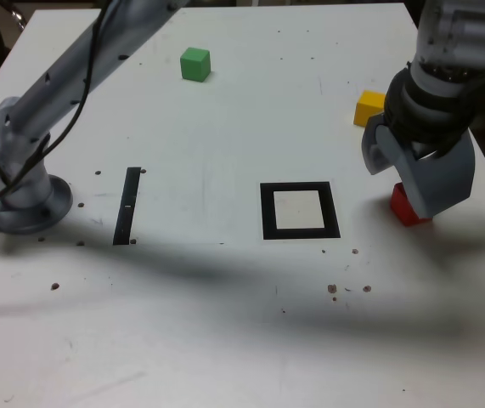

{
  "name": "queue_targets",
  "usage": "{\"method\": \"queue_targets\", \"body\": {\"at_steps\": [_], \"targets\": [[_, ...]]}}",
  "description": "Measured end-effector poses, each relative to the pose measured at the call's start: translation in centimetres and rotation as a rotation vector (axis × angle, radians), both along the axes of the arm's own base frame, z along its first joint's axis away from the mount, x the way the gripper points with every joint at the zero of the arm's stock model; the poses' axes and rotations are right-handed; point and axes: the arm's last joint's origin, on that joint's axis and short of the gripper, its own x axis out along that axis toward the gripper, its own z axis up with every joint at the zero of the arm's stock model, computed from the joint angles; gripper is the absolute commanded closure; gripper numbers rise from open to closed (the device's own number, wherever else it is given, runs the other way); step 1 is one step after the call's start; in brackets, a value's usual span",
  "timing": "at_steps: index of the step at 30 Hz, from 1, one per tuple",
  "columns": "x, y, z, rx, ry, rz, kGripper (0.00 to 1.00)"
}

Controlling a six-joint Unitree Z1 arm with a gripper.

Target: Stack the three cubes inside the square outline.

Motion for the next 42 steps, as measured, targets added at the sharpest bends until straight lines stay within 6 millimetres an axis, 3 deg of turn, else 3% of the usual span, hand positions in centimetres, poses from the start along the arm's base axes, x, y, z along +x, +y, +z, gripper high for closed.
{"method": "queue_targets", "body": {"at_steps": [7, 26, 34, 42], "targets": [[0.6, 0.3, -1.2, 0.001, 0.006, 0.005, 0.21], [0.5, -0.5, -1.9, -0.171, 0.015, 0.067, 0.77], [0.3, -0.6, -2.2, -0.199, 0.019, 0.086, 0.84], [-0.3, -0.6, -1.6, -0.207, 0.015, 0.123, 0.85]]}}
